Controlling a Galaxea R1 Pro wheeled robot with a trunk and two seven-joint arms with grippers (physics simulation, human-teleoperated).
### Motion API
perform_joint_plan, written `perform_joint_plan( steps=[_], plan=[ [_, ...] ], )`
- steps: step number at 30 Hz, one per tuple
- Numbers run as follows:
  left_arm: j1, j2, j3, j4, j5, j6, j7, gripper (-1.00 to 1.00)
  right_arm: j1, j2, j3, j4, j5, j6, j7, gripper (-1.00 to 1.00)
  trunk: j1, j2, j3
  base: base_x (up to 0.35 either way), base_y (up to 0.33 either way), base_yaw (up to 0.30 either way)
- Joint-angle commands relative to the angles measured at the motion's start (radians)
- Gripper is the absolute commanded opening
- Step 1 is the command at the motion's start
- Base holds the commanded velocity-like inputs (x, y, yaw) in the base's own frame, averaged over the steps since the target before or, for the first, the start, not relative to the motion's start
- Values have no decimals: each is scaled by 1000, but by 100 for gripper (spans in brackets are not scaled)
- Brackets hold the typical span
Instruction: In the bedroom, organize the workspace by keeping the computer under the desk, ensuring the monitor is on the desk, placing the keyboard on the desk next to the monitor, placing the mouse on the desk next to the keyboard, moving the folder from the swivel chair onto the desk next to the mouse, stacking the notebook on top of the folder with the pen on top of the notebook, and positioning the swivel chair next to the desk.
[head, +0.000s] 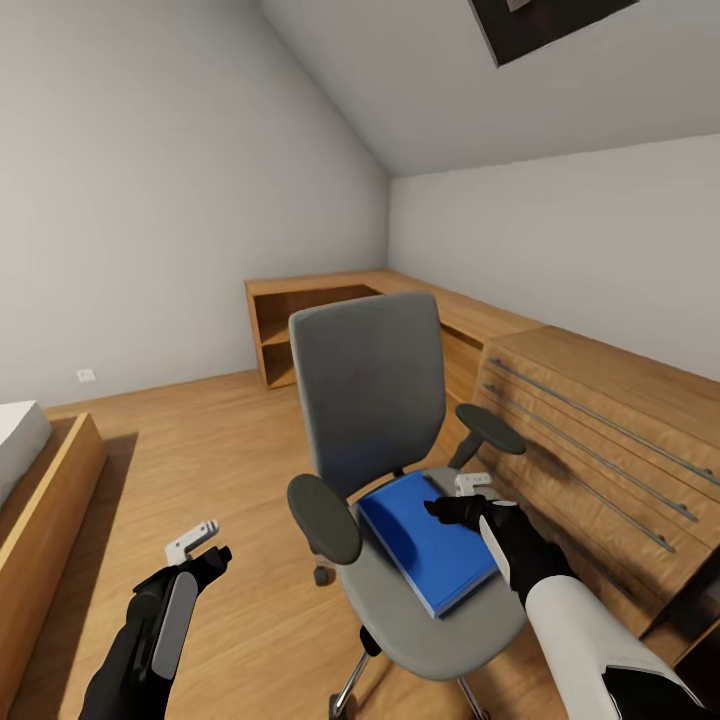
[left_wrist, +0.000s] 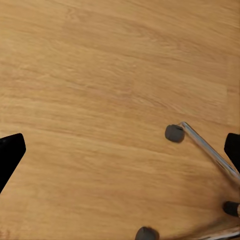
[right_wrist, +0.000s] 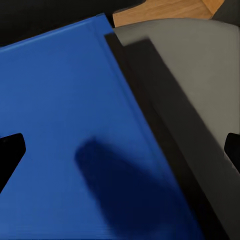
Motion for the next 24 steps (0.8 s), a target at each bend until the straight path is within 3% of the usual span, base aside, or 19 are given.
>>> perform_joint_plan(
  steps=[1,10,24],
  plan=[
    [-1,-1,1,-1,11,3,8,100,0,1,-8,-2,11,5,8,100,4,-8,-4,0,0,0],
    [-1,-1,1,-1,11,3,8,100,0,2,-8,-1,12,5,8,100,38,-71,-32,0,0,0],
    [-1,-1,1,1,9,5,8,100,0,3,-8,-2,12,7,7,100,38,-71,-32,0,0,0]
  ],
)
